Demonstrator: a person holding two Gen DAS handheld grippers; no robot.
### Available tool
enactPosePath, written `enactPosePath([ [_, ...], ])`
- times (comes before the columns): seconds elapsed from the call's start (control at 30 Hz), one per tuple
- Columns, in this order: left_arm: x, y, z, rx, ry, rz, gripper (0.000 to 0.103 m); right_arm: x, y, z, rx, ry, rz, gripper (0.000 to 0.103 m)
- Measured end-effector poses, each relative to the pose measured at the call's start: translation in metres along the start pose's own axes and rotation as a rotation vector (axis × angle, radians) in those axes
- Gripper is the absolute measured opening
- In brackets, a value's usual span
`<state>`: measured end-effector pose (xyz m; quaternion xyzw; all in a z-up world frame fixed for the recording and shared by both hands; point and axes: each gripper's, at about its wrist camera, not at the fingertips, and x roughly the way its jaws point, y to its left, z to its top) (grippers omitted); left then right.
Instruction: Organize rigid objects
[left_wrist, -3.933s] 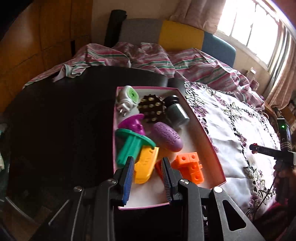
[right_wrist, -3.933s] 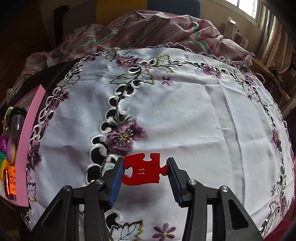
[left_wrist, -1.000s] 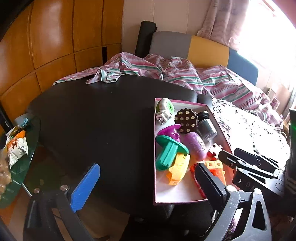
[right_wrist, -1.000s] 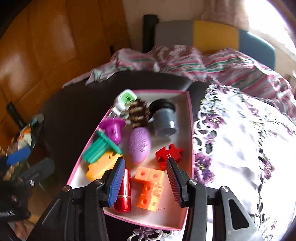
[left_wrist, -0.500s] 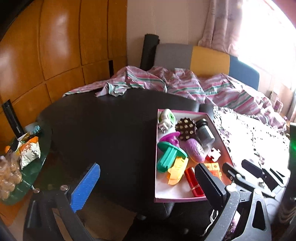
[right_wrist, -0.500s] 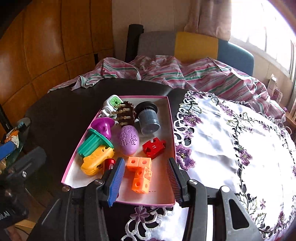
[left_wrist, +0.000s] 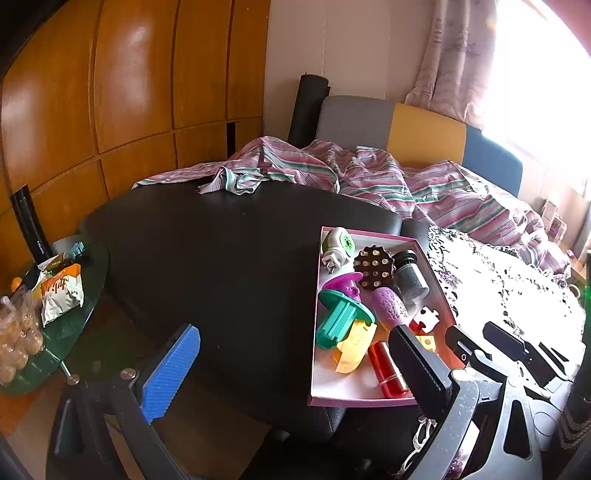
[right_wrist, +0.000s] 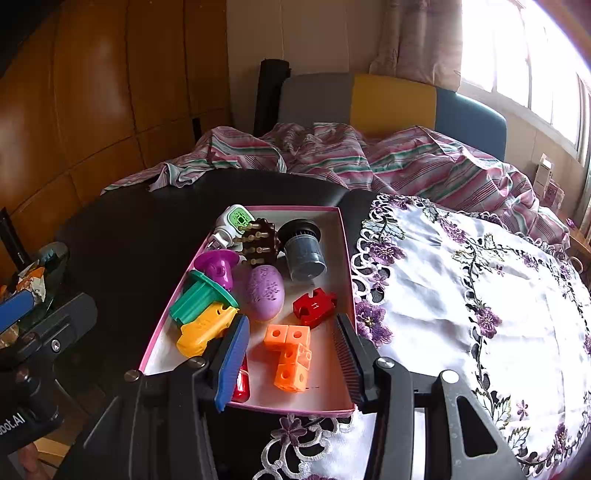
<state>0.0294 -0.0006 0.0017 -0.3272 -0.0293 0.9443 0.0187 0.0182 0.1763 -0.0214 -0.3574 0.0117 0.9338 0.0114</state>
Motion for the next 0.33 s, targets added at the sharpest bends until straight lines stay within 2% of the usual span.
enactPosePath([
  [0.33, 0.0037, 0.0003, -0.0015, -0.001, 0.013, -0.008, 0.101, 0.0005, 0.0015, -0.0017, -0.004, -0.003, 0.008, 0.047],
])
